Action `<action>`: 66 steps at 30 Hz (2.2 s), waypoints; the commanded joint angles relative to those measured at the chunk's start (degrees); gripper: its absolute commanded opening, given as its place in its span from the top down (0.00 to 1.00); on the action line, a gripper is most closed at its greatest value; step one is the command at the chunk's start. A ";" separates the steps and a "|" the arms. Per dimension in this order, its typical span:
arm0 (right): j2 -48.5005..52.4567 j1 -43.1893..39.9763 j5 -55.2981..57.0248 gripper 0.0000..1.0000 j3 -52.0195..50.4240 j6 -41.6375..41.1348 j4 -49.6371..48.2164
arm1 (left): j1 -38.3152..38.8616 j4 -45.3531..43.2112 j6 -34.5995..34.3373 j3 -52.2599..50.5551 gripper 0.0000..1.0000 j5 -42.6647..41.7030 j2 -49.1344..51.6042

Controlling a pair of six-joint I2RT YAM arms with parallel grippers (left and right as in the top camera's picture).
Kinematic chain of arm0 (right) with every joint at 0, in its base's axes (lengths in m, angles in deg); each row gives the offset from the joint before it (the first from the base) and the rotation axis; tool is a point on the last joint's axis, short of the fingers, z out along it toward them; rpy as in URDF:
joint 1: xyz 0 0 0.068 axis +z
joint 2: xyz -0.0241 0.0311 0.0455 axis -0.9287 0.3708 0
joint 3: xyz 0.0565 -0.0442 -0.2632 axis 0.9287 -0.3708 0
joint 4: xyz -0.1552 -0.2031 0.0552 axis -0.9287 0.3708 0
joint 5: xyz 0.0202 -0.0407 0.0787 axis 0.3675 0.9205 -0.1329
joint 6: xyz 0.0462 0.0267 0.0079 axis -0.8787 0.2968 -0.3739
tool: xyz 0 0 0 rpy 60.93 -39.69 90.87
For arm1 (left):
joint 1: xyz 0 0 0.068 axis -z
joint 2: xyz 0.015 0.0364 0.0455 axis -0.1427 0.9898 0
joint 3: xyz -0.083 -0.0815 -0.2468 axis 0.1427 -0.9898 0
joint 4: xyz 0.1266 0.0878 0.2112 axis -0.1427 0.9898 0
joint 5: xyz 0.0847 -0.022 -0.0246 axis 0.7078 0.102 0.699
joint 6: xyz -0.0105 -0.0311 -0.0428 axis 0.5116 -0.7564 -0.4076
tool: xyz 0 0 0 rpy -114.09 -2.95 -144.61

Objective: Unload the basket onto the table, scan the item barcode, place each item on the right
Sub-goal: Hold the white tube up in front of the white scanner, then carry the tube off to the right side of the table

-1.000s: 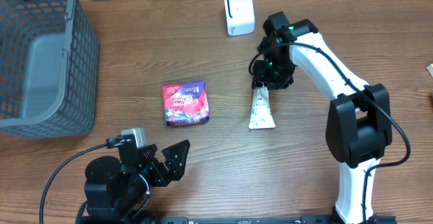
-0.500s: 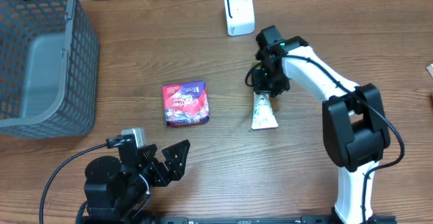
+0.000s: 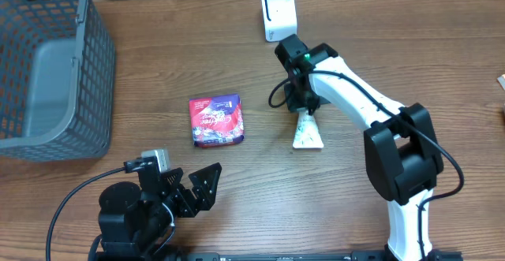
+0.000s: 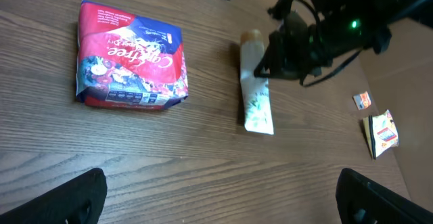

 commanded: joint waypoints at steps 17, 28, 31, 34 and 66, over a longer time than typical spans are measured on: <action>-0.11 -0.04 4.04 0.96 13.25 6.38 -13.42 | -0.24 -0.07 -0.57 0.33 0.00 -0.39 -0.24; -0.09 0.00 -3.85 0.79 7.72 6.40 -3.56 | -0.24 -0.07 -0.57 0.33 0.00 -0.39 -0.24; -0.07 0.00 -4.31 0.35 7.67 6.38 -6.51 | -0.24 -0.07 -0.57 0.33 0.00 -0.39 -0.24; -0.04 0.13 -4.26 0.14 7.65 5.20 -10.12 | -0.24 -0.07 -0.57 0.33 0.00 -0.39 -0.24; 12.24 -0.59 4.02 0.96 16.28 -4.17 -13.86 | -0.24 -0.07 -0.57 0.33 0.00 -0.39 -0.24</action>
